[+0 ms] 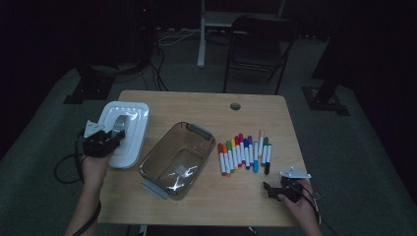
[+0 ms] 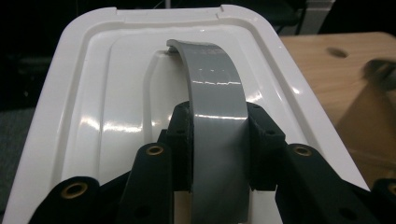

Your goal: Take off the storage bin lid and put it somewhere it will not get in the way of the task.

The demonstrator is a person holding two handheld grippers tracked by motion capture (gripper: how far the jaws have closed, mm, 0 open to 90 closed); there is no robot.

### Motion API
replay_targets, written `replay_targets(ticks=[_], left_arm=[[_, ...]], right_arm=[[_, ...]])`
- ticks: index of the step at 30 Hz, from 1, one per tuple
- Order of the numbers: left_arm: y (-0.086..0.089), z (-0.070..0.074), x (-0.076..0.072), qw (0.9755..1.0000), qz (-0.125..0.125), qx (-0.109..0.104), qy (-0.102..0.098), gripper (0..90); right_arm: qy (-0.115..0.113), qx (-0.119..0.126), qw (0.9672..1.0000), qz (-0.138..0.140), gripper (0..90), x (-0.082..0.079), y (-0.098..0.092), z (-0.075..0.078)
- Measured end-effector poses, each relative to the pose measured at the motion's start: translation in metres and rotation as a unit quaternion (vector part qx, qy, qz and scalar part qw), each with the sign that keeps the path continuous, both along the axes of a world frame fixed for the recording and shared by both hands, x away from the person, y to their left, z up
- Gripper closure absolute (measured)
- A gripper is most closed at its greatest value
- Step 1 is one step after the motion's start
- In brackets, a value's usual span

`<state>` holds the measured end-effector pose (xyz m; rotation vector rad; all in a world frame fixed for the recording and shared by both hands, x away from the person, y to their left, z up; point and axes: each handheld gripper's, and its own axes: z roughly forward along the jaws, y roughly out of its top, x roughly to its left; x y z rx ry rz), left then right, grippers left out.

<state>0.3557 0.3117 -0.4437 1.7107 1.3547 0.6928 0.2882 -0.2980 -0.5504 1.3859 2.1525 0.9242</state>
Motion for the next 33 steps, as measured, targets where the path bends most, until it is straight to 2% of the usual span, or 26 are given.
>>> replay_targets(ticks=[1,2,4,5,7,8,9,12,14,15,20,28,31,33], left_arm=[[0.000,-0.006,0.001,1.0000,0.001,-0.001,0.004,68.3],[0.000,-0.006,0.001,1.0000,0.001,-0.001,0.004,68.3],[0.000,-0.022,0.003,0.9998,0.005,-0.005,0.019,68.3],[0.000,-0.022,0.003,0.9998,0.005,-0.005,0.019,68.3],[-0.002,-0.035,0.005,0.9994,0.005,-0.002,0.033,68.3],[-0.002,-0.035,0.005,0.9994,0.005,-0.002,0.033,68.3],[-0.003,-0.043,0.005,0.9991,0.005,-0.003,0.042,68.3],[-0.005,-0.054,0.006,0.9985,0.010,0.002,0.053,68.3],[-0.005,-0.054,0.006,0.9985,0.010,0.002,0.053,68.3],[-0.005,-0.064,0.007,0.9974,0.021,0.002,0.068,68.3],[-0.006,-0.075,0.009,0.9963,0.025,0.006,0.083,68.3],[-0.005,-0.089,0.012,0.9953,0.031,0.009,0.091,68.3],[-0.005,-0.089,0.012,0.9955,0.027,0.012,0.090,68.1],[-0.004,-0.086,0.011,0.9958,0.020,0.002,0.089,67.3]], right_arm=[[0.000,0.000,1.0000,0.000,11.8,0.000,0.000,0.000],[0.000,0.000,1.0000,0.000,11.8,0.000,0.000,0.000],[0.000,0.000,1.0000,0.003,11.8,0.000,0.000,0.000],[0.000,0.000,1.0000,0.003,11.8,0.000,0.000,0.000],[0.000,0.000,1.0000,0.003,11.8,0.000,0.000,0.000],[0.000,0.000,1.0000,0.003,11.8,0.000,0.000,0.000],[0.000,0.000,1.0000,0.003,11.8,0.000,0.000,0.000],[0.000,0.000,1.0000,0.003,11.8,0.000,0.000,0.000],[0.000,0.000,1.0000,0.002,11.8,0.000,0.000,0.000],[0.000,0.000,1.0000,0.002,11.8,0.001,0.000,0.000],[0.000,0.000,1.0000,0.002,11.8,0.001,0.000,0.000],[0.000,0.000,1.0000,0.002,11.8,0.001,0.000,0.000],[0.000,0.000,1.0000,0.002,11.8,0.001,0.000,0.000],[0.000,0.000,1.0000,0.002,11.8,0.001,0.000,0.000]])
